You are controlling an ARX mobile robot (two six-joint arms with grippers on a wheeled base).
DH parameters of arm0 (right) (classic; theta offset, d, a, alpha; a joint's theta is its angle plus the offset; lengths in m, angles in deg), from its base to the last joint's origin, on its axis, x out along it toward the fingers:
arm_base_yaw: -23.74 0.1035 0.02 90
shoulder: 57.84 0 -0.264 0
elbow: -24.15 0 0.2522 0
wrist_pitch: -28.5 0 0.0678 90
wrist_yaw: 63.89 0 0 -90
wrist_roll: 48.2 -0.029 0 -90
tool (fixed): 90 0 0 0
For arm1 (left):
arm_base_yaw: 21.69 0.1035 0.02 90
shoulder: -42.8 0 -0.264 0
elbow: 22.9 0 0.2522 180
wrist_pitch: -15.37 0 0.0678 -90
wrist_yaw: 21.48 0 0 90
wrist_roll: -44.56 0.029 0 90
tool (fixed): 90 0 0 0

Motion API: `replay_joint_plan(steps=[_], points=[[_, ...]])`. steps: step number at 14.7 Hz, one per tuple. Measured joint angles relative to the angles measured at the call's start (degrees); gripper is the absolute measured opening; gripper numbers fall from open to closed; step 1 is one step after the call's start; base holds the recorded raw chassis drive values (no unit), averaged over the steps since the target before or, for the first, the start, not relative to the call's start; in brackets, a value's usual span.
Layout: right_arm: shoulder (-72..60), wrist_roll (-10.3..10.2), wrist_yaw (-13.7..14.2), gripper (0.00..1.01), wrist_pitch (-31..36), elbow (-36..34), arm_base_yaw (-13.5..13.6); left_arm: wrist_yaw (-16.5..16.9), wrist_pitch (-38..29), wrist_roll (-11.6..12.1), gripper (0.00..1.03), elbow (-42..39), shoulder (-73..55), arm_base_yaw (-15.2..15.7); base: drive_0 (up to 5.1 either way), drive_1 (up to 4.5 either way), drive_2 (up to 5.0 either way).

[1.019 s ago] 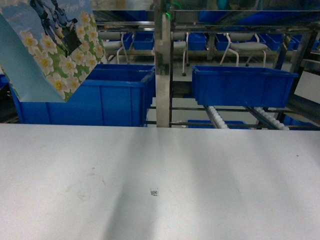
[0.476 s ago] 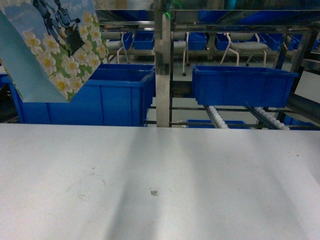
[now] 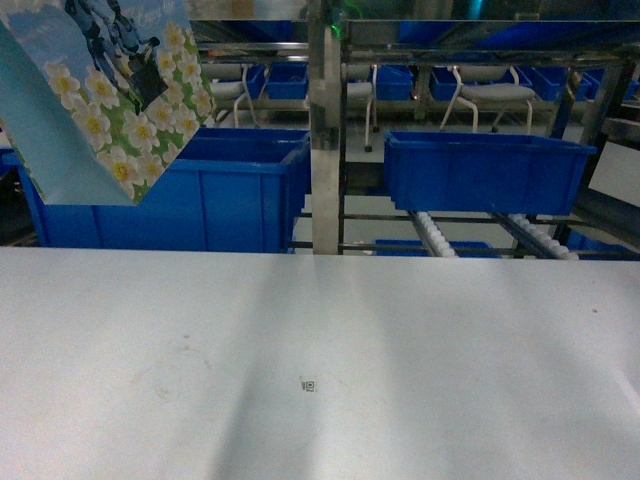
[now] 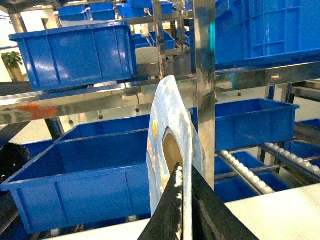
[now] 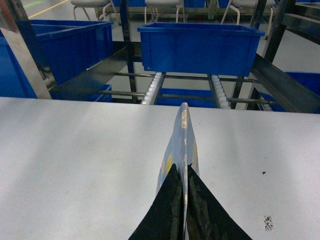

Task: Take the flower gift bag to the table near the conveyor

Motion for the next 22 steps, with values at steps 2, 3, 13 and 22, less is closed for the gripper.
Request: replay_joint_plan(steps=[2,3,13,22], points=[[-4.3,1.0,0.0,0.03,1.7,0.0,-1.5,0.0,0.0,0.0,0.02,0.0,0.0,0.0,0.0,0.00,0.0],[-5.2,1.0,0.6,0.03,1.6,0.0,-1.6,0.0,0.0,0.0,0.02,0.0,0.0,0.0,0.0,0.00,0.0],[-8.8,1.7,3.2,0.40,4.3,-3.7,3.1,0.0,0.0,0.0,0.02,0.0,0.0,0.0,0.0,0.00,0.0],[21.4,4.1,4.0,0.98,-9.7,-9.4,1.2,-0.1,0.0,0.0,0.02,0.0,0.0,0.0,0.0,0.00,0.0]])
